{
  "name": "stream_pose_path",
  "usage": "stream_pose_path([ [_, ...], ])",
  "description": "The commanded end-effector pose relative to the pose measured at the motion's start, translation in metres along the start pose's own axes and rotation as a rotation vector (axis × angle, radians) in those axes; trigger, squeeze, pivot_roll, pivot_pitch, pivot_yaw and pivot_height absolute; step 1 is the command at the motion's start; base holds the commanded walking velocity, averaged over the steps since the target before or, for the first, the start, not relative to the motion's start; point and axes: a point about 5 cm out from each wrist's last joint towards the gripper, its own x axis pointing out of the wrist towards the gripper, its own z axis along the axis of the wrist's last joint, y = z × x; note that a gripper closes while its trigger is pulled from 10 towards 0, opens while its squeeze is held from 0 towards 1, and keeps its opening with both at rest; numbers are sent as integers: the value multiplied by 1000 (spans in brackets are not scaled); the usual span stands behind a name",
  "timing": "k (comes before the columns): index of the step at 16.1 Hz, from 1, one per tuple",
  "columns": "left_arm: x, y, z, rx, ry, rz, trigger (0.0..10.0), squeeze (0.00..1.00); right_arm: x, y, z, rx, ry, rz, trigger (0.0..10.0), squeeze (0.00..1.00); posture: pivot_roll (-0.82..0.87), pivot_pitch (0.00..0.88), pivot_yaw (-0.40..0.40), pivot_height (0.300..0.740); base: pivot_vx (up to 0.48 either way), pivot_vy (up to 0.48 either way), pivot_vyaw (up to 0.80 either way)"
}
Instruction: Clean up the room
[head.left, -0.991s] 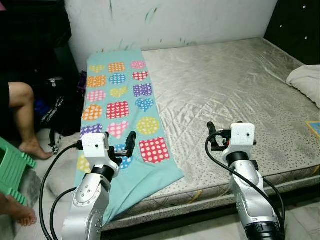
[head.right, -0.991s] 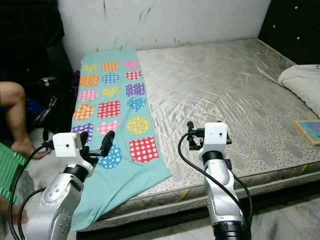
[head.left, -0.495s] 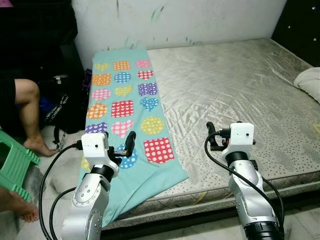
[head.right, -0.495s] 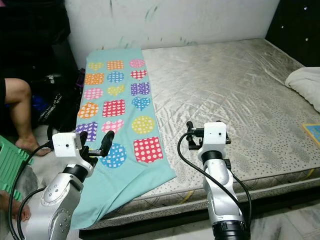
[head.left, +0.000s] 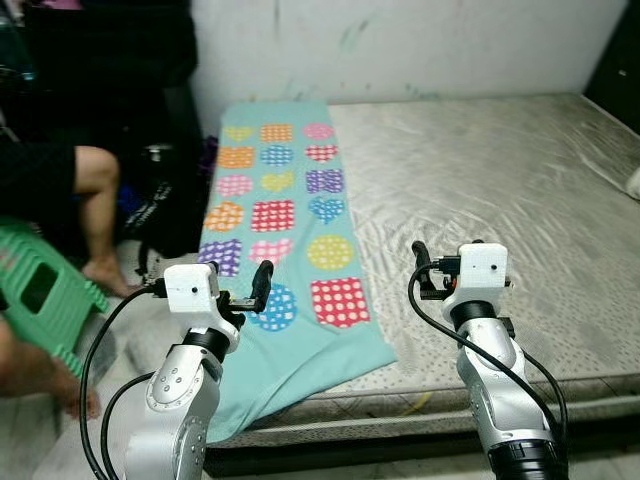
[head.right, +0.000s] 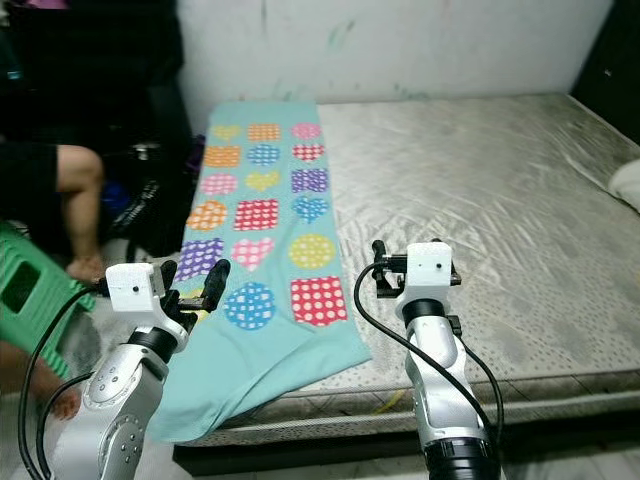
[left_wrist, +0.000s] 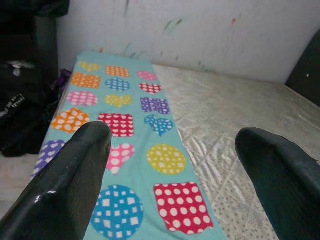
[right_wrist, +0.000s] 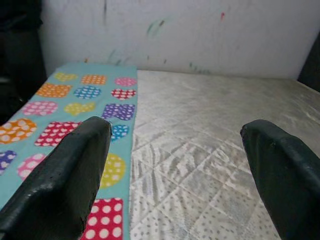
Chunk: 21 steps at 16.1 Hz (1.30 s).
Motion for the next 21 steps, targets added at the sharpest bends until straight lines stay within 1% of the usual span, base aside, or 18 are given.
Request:
stream_pose_path([
  [1,2,1,-1,9,8,10,10000,0,2,0,1,3,-2,5,10000,0,-116,0,26,740,0,0,0],
  [2,1,1,-1,9,7,11,10000,0,2,0,1,2,-3,6,10000,0,-116,0,26,740,0,0,0],
  [5,-1,-5,2,-8,-15,-56,10000,0,2,0,1,1,-3,4,10000,0,-116,0,23,740,0,0,0],
  [7,-2,-4,2,-6,-14,-50,10000,0,2,0,0,6,3,2,10000,0,-116,0,24,740,0,0,0],
  [12,-2,-3,2,-2,-10,-51,10000,0,1,-1,-1,6,5,-2,10000,0,-116,0,25,740,0,0,-604],
  [17,-3,-4,2,-3,-10,-58,10000,0,1,-2,-1,4,4,-7,10000,0,-114,0,26,740,0,0,0],
  [21,-2,-3,2,5,-7,-57,10000,0,1,-2,-1,2,3,-7,10000,0,-115,0,28,740,279,0,0],
])
